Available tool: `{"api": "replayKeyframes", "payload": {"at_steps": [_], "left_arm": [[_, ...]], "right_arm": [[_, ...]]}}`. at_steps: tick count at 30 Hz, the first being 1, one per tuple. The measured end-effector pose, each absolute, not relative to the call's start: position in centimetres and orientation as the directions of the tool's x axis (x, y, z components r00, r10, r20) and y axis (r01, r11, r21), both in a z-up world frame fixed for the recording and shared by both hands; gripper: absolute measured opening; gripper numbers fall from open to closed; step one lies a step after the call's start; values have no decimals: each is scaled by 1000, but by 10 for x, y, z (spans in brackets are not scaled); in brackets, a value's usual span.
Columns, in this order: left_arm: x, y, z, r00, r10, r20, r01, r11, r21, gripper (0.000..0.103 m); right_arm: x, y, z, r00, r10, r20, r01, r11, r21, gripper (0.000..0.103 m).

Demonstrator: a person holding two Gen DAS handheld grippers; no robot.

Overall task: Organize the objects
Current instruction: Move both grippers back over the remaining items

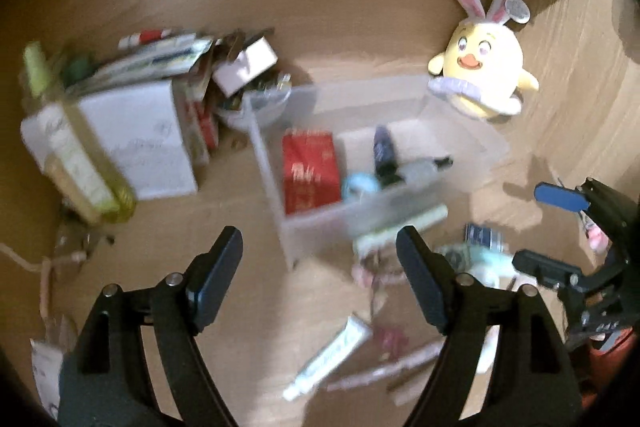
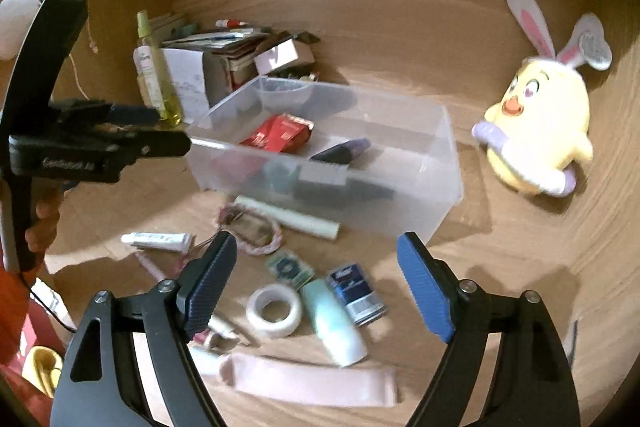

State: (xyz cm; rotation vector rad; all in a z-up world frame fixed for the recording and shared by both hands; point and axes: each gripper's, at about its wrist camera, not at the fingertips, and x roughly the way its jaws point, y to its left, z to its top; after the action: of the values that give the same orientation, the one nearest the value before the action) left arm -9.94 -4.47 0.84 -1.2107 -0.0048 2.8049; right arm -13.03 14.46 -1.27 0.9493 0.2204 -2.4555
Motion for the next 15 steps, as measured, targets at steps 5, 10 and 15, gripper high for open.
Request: {"api": "replayKeyframes", "payload": {"at_steps": [5,10,15], "left_arm": [[-74,-52,-18,-651,63,-757,-61,-998,-30,79],[-58,-54,-41,-618,68,-783,-65,-997,-35,78],[-50,-54,-57,-587,84,-805,-77,-996,-47,68]], "right_arm": [[-123,145,-31,-610,-385,-693,480,-875,63,80],[-119,143,-51,-572,-384,-725,466,-879,98,80],[-119,138,-58,-548,-400,-734,471,-873,124,70]]}}
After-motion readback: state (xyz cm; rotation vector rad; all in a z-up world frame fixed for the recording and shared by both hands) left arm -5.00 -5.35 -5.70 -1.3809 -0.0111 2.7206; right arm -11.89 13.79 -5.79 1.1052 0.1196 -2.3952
